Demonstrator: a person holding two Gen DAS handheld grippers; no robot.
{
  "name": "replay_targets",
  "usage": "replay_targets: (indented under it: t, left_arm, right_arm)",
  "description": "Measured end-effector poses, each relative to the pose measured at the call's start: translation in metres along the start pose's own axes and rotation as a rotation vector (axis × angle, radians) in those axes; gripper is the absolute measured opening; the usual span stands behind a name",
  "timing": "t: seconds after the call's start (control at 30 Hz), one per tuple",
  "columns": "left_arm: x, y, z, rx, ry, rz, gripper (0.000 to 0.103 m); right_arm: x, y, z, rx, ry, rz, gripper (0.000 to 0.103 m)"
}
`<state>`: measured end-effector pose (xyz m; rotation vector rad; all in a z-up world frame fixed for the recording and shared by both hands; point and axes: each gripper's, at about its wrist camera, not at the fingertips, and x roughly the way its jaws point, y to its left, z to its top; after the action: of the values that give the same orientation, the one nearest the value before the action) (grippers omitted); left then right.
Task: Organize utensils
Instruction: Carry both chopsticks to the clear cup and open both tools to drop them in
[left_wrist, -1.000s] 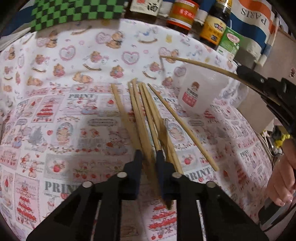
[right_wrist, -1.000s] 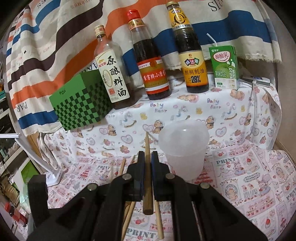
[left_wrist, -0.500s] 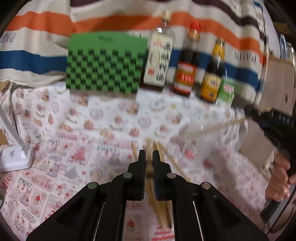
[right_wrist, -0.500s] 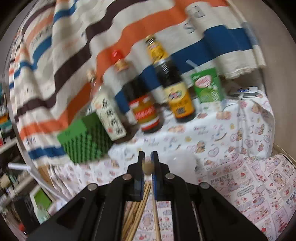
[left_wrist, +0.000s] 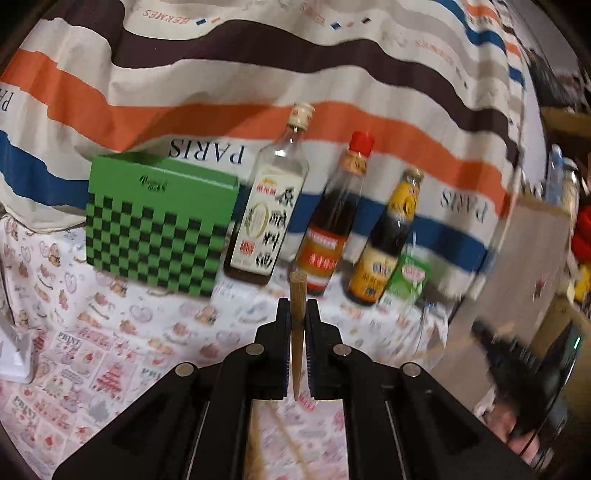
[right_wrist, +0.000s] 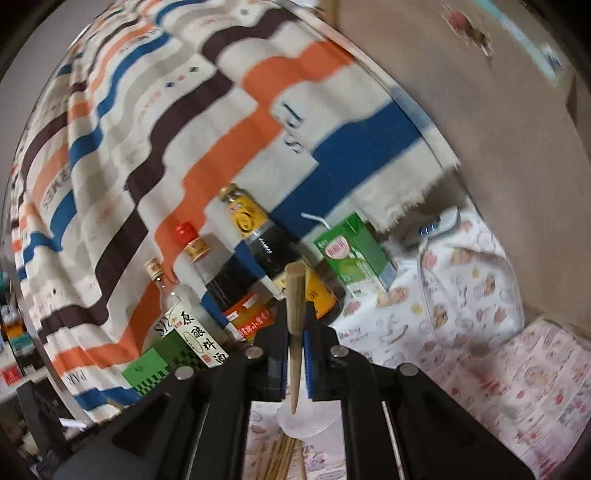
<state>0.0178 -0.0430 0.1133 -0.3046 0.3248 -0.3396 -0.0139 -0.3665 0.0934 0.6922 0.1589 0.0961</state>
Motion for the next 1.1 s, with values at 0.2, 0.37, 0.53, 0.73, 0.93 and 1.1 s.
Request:
replay_targets:
  t: [0.2,0.37,0.53,0.73,0.93,1.1]
  left_arm:
    - [0.006,-0.022,0.033,-0.029,-0.047,-0.023,0.006]
    - [0.005,-0.040,0.043,-0.007,-0.093,-0.020,0.006]
    - [0.029,-0.048,0.028,0.004,-0.056,-0.006,0.006]
    - [0.064,-0.056,-0.004,0.073,0.009,0.002,0.006]
    - [0.088,-0.062,-0.018,0.123,0.056,0.041,0.006]
    - [0.089,-0.059,-0.020,0.157,0.055,0.011,0.048]
  right_arm:
    - [0.018,-0.004,-0.010,-0.064,0.024,-0.067,0.007]
    - [0.038,-0.015,-0.022,-0.044,0.111,-0.077,0.007]
    - [0.052,-0.026,-0.027,-0.009,0.188,-0.067,0.007]
    - [0.057,-0.027,-0.029,-0.006,0.218,-0.071,0.009]
    - [0.058,-0.016,-0.032,-0.062,0.240,-0.102,0.045]
    - [0.066,-0.010,-0.038,-0.069,0.332,-0.073,0.067]
